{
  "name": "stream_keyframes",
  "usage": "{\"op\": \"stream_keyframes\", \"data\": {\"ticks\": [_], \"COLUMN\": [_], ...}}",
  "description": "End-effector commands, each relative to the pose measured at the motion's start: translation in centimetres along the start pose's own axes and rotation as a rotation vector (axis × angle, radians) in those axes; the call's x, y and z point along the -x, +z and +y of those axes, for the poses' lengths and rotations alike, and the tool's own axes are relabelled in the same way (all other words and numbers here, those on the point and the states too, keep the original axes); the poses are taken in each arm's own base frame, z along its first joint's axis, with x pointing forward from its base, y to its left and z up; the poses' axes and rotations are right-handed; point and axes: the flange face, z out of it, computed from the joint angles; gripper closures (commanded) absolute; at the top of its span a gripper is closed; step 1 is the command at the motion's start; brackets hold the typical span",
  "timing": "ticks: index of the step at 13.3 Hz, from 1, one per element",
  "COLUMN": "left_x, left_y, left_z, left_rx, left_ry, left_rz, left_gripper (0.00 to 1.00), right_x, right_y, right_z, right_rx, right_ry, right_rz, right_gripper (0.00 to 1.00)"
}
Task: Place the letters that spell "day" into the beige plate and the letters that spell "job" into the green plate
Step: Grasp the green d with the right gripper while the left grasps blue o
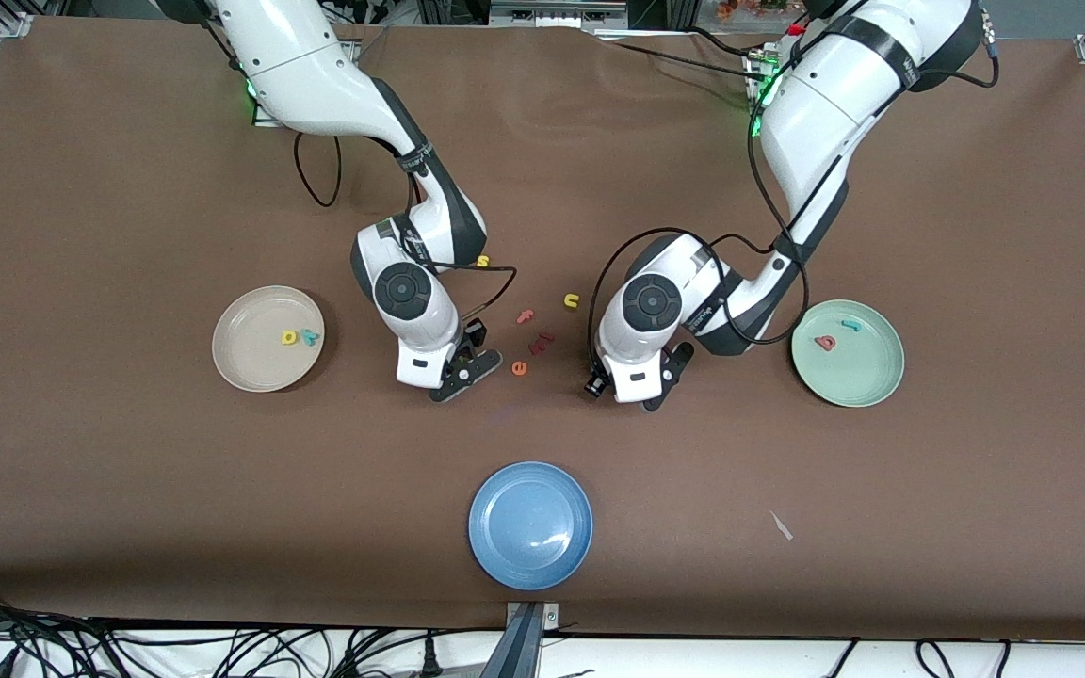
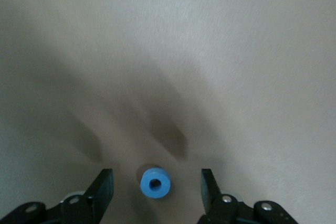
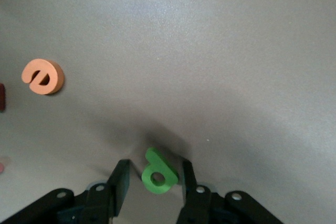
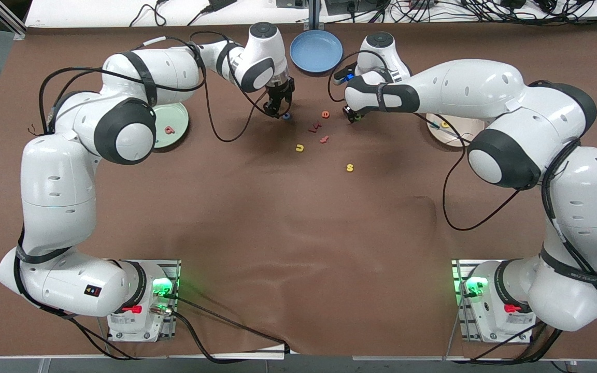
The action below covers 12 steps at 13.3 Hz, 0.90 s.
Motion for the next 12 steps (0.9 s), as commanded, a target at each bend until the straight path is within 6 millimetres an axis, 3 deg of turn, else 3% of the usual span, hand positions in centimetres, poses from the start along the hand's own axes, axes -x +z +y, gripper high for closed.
{"op": "stream_keyframes", "data": {"ticks": [1,4,5,6,7,10,12], "left_x": [0.8,1.8,2.2,2.6,2.4,1.0,1.0], "left_y": [1.0,1.2,1.4,1.4,1.4,1.2,1.4], "left_z": [0.5,0.4,0.4,0.4,0.3,0.4,0.4], "left_rx": [-0.005,-0.011,-0.014,-0.013,-0.014,-0.01,-0.013], "left_ry": [-0.007,-0.003,0.002,0.004,0.002,-0.007,-0.005], "left_rz": [-0.016,-0.017,-0.016,-0.016,-0.016,-0.013,-0.013], "left_gripper": [0.32,0.35,0.37,0.42,0.49,0.54,0.55], "right_x": [-0.4,-0.4,-0.4,-0.4,-0.5,-0.6,-0.2], "right_y": [0.7,0.7,0.6,0.5,0.3,-1.1,-4.0], "right_z": [-0.2,-0.2,-0.2,0.0,0.0,2.1,3.4], "right_rx": [-0.002,-0.003,-0.004,-0.005,-0.007,-0.018,-0.032], "right_ry": [-0.014,-0.011,-0.005,0.001,0.003,0.031,0.064], "right_rz": [-0.001,0.0,0.001,0.003,0.005,-0.01,-0.025], "right_gripper": [0.65,0.82,0.91,0.95,0.95,0.98,0.98]}}
